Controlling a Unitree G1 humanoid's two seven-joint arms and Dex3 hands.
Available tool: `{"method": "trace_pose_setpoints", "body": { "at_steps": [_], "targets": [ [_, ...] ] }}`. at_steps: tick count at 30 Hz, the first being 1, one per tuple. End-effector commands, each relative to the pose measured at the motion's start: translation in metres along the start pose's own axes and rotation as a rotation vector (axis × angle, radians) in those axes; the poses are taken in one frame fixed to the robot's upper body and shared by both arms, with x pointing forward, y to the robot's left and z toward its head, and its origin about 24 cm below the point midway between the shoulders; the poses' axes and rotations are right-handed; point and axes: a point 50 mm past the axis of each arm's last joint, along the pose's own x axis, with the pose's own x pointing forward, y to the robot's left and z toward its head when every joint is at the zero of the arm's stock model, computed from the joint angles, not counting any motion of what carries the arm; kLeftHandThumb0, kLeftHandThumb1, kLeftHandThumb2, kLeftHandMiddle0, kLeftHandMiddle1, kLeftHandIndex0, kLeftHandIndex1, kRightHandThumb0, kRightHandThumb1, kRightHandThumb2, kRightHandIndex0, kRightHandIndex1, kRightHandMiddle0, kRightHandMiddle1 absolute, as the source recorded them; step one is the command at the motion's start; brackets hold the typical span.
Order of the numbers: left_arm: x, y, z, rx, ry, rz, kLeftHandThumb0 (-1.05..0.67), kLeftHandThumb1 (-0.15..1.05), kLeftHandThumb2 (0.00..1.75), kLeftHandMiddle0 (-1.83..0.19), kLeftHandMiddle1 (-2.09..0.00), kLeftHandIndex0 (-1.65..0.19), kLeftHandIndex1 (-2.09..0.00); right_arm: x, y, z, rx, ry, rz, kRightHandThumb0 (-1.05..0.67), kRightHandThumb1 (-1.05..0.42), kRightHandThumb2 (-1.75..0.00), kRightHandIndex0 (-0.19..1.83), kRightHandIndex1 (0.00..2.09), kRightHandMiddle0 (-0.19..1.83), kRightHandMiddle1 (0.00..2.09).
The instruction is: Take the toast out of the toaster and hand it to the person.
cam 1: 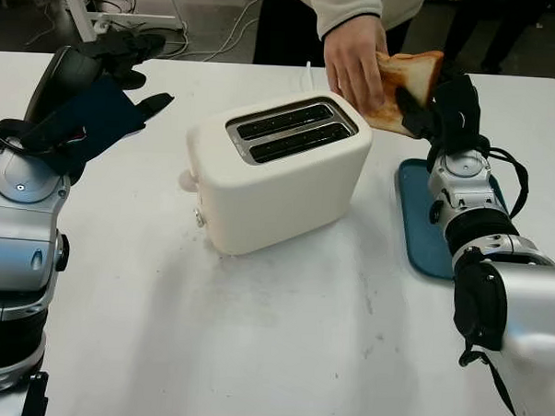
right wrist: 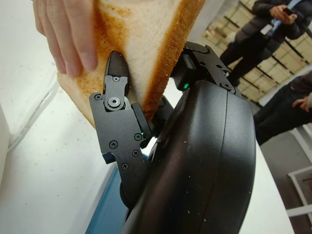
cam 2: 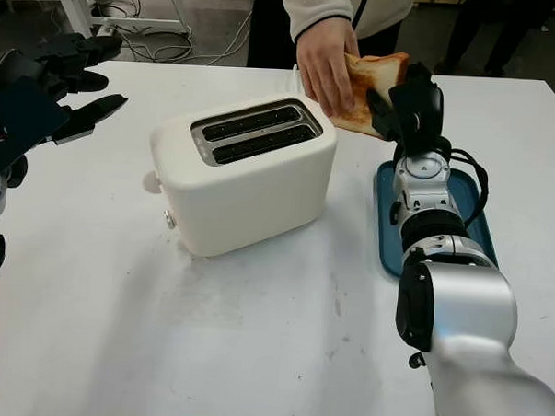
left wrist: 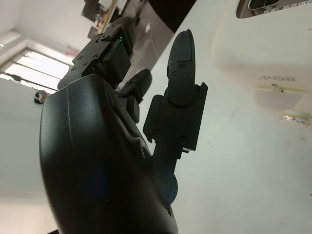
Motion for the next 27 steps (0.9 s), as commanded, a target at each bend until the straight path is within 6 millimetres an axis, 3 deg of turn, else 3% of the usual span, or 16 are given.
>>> {"method": "trace_pose_setpoints", "body": {
  "at_steps": [1, 14, 20, 21, 22, 24, 25, 27],
  "targets": [
    [0.0, 0.002, 0.0, 0.007, -0.01, 0.006, -0.43, 0.92, 0.32, -0.21, -0.76, -0.5, -0.01, -0.001, 0.0, -0.002, 0.016, 0.0, -0.008, -0.11, -0.92, -0.44, 0.8, 1.75, 0.47, 1.75],
    [-0.001, 0.001, 0.0, -0.003, -0.007, 0.007, -0.42, 0.92, 0.32, -0.19, -0.74, -0.5, 0.0, -0.001, 0.0, -0.002, 0.019, -0.008, 0.013, -0.1, -0.92, -0.44, 0.77, 1.75, 0.43, 1.75],
    [-0.001, 0.001, 0.0, 0.005, -0.009, 0.005, -0.41, 0.92, 0.33, -0.2, -0.75, -0.5, -0.01, -0.001, -0.001, 0.0, -0.045, -0.036, 0.11, -0.22, -0.92, -0.42, 0.69, 1.75, 0.39, 1.75],
    [-0.001, 0.001, 0.0, 0.003, -0.008, 0.004, -0.41, 0.92, 0.33, -0.19, -0.76, -0.5, -0.01, -0.001, -0.002, 0.001, -0.052, -0.043, 0.124, -0.28, -0.92, -0.39, 0.56, 1.72, 0.37, 1.62],
    [-0.001, 0.001, -0.001, 0.002, -0.008, 0.004, -0.42, 0.92, 0.33, -0.19, -0.75, -0.5, -0.01, -0.001, -0.002, 0.002, -0.082, -0.053, 0.148, -0.41, -0.92, -0.37, 0.4, 1.32, 0.34, 1.16],
    [-0.001, 0.001, -0.001, -0.006, -0.007, 0.004, -0.42, 0.92, 0.33, -0.18, -0.75, -0.5, -0.01, -0.001, -0.003, 0.004, -0.107, -0.066, 0.198, -0.5, -0.92, -0.41, 0.38, 0.51, 0.39, 0.39],
    [-0.001, 0.001, -0.001, -0.004, -0.008, 0.004, -0.42, 0.92, 0.33, -0.18, -0.76, -0.5, -0.01, -0.001, -0.003, 0.006, -0.107, -0.064, 0.223, -0.54, -0.92, -0.42, 0.33, 0.31, 0.36, 0.22],
    [-0.002, 0.001, -0.002, 0.002, -0.01, 0.003, -0.42, 0.92, 0.33, -0.2, -0.77, -0.51, -0.01, 0.0, -0.004, 0.009, -0.097, -0.067, 0.263, -0.62, -0.92, -0.43, 0.24, 0.12, 0.25, 0.06]
  ]
}}
